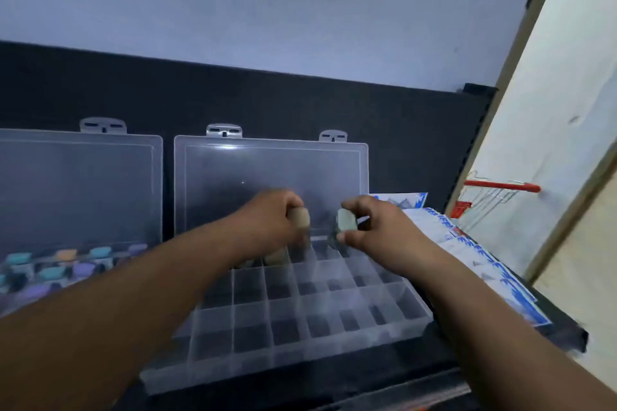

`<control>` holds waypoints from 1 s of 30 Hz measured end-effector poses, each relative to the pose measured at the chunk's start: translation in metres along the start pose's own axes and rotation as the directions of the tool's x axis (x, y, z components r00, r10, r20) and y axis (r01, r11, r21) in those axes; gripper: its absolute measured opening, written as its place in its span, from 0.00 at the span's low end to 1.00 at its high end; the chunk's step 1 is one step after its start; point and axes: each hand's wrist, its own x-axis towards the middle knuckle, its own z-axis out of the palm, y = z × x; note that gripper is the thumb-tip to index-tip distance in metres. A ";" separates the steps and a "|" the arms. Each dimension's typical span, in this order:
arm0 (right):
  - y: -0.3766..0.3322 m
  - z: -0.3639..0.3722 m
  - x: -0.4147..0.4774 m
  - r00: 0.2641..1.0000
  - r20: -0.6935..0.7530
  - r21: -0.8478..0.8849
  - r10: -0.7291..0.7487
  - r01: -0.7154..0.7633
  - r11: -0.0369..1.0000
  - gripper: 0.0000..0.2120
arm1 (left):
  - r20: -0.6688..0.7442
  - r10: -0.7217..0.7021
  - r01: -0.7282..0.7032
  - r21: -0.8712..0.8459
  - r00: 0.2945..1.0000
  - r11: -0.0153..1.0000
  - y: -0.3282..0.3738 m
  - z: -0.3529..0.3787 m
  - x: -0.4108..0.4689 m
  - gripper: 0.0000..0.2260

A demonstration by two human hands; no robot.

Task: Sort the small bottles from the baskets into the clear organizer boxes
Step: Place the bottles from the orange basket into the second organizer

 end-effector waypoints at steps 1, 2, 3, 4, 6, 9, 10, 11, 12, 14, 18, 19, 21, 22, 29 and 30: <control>0.006 0.000 0.008 1.000 0.027 0.004 -0.016 0.016 1.000 0.18 | 0.002 -0.009 0.009 0.027 1.000 1.000 0.000 0.005 0.005 0.16; 0.011 0.002 0.016 0.998 0.058 0.005 -0.033 0.033 0.999 0.17 | 0.006 -0.031 0.030 0.042 1.000 0.999 0.000 0.008 0.009 0.17; 0.014 0.004 0.023 0.995 0.083 -0.002 -0.053 0.053 0.999 0.18 | 0.015 -0.057 0.057 0.048 0.998 0.997 -0.002 0.011 0.012 0.19; 0.017 0.006 0.028 0.992 0.104 -0.021 -0.071 0.073 0.997 0.20 | 0.016 -0.081 0.080 0.053 0.997 0.995 -0.003 0.013 0.014 0.20; 0.020 0.009 0.036 0.983 0.155 -0.060 -0.098 0.108 0.992 0.23 | -0.007 -0.117 0.117 0.070 0.993 0.991 -0.006 0.018 0.020 0.21; 0.025 0.014 0.041 0.965 0.240 -0.056 -0.109 0.126 0.990 0.24 | -0.042 -0.132 0.136 0.122 0.990 0.983 -0.010 0.025 0.026 0.22; 0.027 0.016 0.042 0.958 0.267 -0.064 -0.108 0.129 0.990 0.25 | -0.043 -0.134 0.138 0.139 0.990 0.981 -0.012 0.028 0.027 0.23; 0.028 0.018 0.042 0.951 0.293 -0.076 -0.105 0.132 0.988 0.25 | -0.037 -0.137 0.141 0.158 0.990 0.977 -0.013 0.031 0.028 0.23; 0.029 0.020 0.043 0.944 0.315 -0.092 -0.104 0.139 0.986 0.25 | -0.037 -0.140 0.144 0.180 0.990 0.973 -0.015 0.033 0.030 0.23; 0.029 0.022 0.045 0.936 0.338 -0.131 -0.102 0.154 0.979 0.25 | -0.037 -0.143 0.147 0.229 0.989 0.962 -0.017 0.036 0.032 0.22; 0.031 0.023 0.049 0.922 0.381 -0.191 -0.071 0.153 0.970 0.24 | -0.033 -0.167 0.170 0.299 0.985 0.939 -0.018 0.042 0.037 0.21; 0.031 0.024 0.049 0.919 0.388 -0.192 -0.068 0.153 0.969 0.24 | -0.027 -0.177 0.177 0.309 0.984 0.934 -0.019 0.043 0.037 0.21; 0.032 0.024 0.050 0.916 0.395 -0.188 -0.069 0.154 0.970 0.26 | -0.018 -0.195 0.190 0.315 0.981 0.930 -0.020 0.045 0.038 0.23; 0.033 0.024 0.050 0.916 0.395 -0.185 -0.071 0.155 0.970 0.27 | -0.018 -0.203 0.199 0.312 0.979 0.929 -0.021 0.045 0.037 0.25; 0.032 0.022 0.051 0.934 0.322 -0.208 -0.156 0.231 0.950 0.25 | -0.093 -0.144 0.165 0.301 0.985 0.939 -0.022 0.040 0.024 0.25; 0.029 0.023 0.049 0.935 0.308 -0.222 -0.174 0.249 0.943 0.25 | -0.115 -0.122 0.152 0.307 0.986 0.940 -0.022 0.038 0.019 0.23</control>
